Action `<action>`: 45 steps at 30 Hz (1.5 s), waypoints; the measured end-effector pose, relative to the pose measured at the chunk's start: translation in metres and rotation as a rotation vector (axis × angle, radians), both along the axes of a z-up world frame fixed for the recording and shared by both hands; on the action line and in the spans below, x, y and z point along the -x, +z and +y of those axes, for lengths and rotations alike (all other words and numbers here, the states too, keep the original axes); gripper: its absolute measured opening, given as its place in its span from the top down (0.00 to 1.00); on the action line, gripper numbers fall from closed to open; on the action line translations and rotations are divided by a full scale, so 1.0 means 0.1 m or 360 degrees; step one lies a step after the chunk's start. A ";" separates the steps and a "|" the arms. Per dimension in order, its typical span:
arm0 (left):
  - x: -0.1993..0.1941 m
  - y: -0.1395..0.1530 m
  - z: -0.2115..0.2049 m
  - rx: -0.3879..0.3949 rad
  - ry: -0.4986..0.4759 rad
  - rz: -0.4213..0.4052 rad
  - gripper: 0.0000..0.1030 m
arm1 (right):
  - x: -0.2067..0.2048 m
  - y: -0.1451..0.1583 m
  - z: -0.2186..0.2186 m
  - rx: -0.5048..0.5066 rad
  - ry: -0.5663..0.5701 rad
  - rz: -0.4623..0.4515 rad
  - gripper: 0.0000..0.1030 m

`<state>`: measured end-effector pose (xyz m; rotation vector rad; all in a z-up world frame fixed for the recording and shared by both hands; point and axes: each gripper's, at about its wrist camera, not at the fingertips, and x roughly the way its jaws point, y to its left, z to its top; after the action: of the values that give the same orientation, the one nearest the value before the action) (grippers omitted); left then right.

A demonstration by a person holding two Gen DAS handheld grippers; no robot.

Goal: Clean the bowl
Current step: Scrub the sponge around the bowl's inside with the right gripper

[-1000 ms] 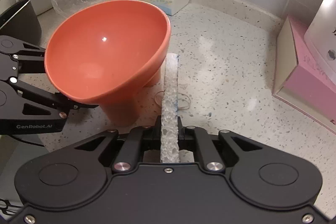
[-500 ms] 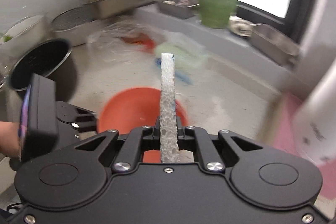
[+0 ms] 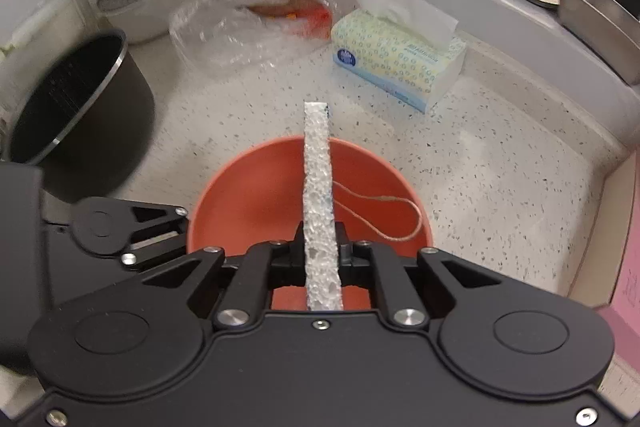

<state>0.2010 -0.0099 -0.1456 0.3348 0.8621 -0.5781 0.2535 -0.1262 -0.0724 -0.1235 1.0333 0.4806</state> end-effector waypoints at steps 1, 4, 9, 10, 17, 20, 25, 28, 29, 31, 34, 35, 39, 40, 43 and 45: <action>0.00 0.00 0.00 0.0000 0.0000 0.0001 0.64 | 0.01 0.01 -0.02 0.0001 -0.0002 -0.0002 0.82; -0.01 0.00 0.00 -0.0001 0.0000 0.0002 0.64 | 0.07 -0.03 -0.04 0.0042 0.0002 -0.0015 0.76; -0.01 0.01 0.00 -0.0001 0.0001 0.0006 0.64 | 0.17 -0.04 -0.08 0.0009 -0.0066 -0.0108 0.76; -0.01 0.01 0.00 0.0000 0.0003 0.0007 0.64 | 0.20 -0.04 -0.10 -0.0030 -0.0085 -0.0112 0.75; -0.02 0.00 -0.01 0.0005 0.0007 0.0011 0.64 | 0.44 -0.13 -0.13 -0.0108 -0.0222 -0.0244 0.89; -0.02 0.01 -0.01 0.0001 0.0005 0.0015 0.63 | 0.49 -0.10 -0.07 -0.0077 -0.0245 -0.0327 0.89; -0.04 0.01 0.02 0.0004 0.0003 0.0013 0.63 | 0.47 0.02 0.01 0.0076 -0.0084 -0.0315 0.90; -0.03 0.01 0.01 -0.0001 -0.0004 0.0007 0.63 | 0.43 0.15 0.03 0.0198 0.0159 -0.0248 0.89; -0.03 0.00 0.00 -0.0004 -0.0008 0.0003 0.63 | 0.39 0.17 0.02 0.0274 0.0235 -0.0234 0.89; -0.03 0.00 -0.01 -0.0011 -0.0014 -0.0004 0.63 | 0.30 0.21 0.02 0.0368 0.0322 -0.0205 0.89; -0.04 0.00 0.00 0.0000 0.0002 -0.0002 0.63 | 0.08 0.19 0.08 0.0453 0.0420 -0.0157 0.89; -0.05 -0.01 0.00 0.0002 0.0015 -0.0006 0.63 | 0.01 0.16 0.12 0.0429 0.0447 -0.0125 0.89; -0.10 -0.01 0.00 0.0009 0.0050 -0.0001 0.63 | 0.11 0.05 0.36 0.0430 0.0658 -0.0111 0.89; -0.11 -0.01 0.01 0.0009 0.0054 -0.0001 0.63 | 0.18 0.04 0.42 0.0453 0.0719 -0.0105 0.89; -0.12 -0.02 0.03 0.0016 0.0056 0.0001 0.63 | 0.27 0.06 0.46 0.0491 0.0831 -0.0069 0.89; -0.12 -0.02 0.03 0.0015 0.0051 -0.0002 0.63 | 0.26 0.10 0.42 0.0531 0.0898 -0.0009 0.89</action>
<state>0.2134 -0.0072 -0.1474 0.3121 0.8620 -0.5523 0.2274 -0.0839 -0.0628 -0.7260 1.0627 0.8120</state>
